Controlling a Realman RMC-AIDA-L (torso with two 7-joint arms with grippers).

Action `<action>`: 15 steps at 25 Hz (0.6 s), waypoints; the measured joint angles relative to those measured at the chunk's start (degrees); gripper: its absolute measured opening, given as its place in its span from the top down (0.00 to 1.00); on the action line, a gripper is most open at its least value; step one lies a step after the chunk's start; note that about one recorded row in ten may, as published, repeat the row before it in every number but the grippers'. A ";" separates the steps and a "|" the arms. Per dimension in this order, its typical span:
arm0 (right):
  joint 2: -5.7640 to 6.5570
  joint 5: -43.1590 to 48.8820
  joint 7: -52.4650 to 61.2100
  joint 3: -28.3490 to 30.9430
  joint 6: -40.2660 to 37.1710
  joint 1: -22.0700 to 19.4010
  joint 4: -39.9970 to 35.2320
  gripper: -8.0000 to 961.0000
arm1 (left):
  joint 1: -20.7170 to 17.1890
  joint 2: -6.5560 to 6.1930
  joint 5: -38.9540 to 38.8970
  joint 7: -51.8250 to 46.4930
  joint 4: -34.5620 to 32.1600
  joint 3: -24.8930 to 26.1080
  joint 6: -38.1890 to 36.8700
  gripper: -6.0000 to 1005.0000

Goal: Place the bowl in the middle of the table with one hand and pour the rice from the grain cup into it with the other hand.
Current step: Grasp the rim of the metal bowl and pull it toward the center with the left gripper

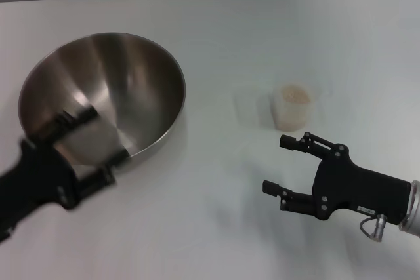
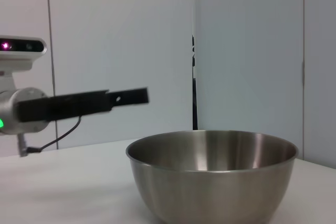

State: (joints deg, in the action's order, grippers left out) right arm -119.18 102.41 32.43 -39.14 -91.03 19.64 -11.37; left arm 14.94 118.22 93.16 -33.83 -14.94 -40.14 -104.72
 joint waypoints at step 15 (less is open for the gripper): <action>0.00 -0.41 -0.60 0.13 0.17 0.59 0.30 0.14 | 5.02 0.33 -0.08 0.44 2.89 27.29 9.65 0.28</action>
State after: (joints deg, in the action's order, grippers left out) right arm -119.18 102.00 31.83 -39.01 -90.86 20.23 -11.07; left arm 19.96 118.56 93.08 -33.39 -12.06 -12.86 -95.07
